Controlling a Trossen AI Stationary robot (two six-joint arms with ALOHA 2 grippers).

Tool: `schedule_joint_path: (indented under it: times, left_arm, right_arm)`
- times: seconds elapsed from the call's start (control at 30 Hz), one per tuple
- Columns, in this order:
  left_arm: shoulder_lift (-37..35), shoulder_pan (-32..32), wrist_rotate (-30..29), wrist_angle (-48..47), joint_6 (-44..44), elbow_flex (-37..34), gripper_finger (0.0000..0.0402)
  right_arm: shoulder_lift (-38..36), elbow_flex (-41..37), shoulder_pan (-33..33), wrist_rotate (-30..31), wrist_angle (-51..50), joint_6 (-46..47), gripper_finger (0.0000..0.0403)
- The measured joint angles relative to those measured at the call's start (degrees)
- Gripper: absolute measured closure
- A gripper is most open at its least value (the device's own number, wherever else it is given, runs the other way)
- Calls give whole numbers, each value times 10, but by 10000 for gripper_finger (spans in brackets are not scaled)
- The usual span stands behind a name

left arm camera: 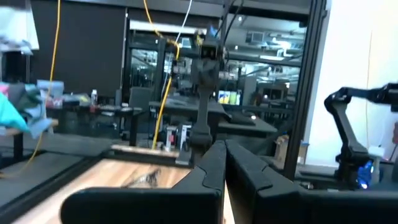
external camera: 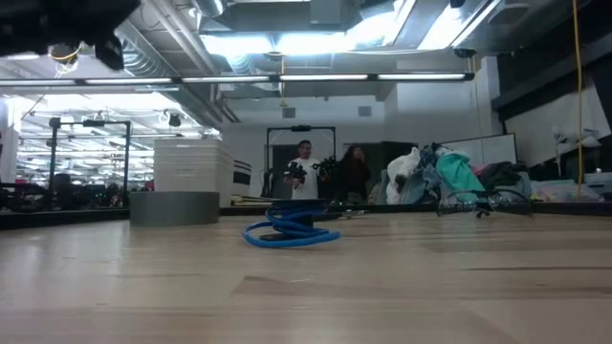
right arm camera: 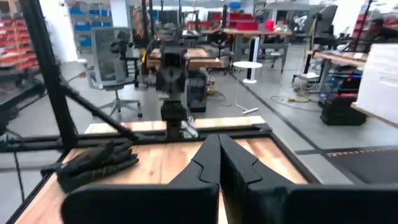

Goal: Coil cords
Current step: Uncoil the blue wire cable from the black spool

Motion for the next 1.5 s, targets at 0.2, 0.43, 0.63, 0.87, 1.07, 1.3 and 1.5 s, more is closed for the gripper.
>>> schedule_joint_path:
  times: [0.2,0.43,0.63,0.87,1.07,1.3,1.5]
  left_arm:
    - [119,0,-1,-1,51,97,400]
    - [285,0,-1,-22,51,227,400]
    - [395,-1,0,-44,28,285,400]
    - [471,-28,15,-102,-45,285,400]
    - [531,-72,10,-134,-114,285,400]
    - [609,-116,-54,-107,-120,285,400]
    - [679,-164,-181,-87,-141,285,400]
  right_arm:
    - [33,0,0,-6,16,-2,402]
    - [80,0,0,-13,37,-5,399]
    - [138,0,17,-80,19,17,365]
    - [255,0,115,-7,27,-29,316]
    - [352,0,169,83,82,-78,276]
    - [454,0,209,148,173,-156,251]
    - [512,0,227,171,189,-228,243]
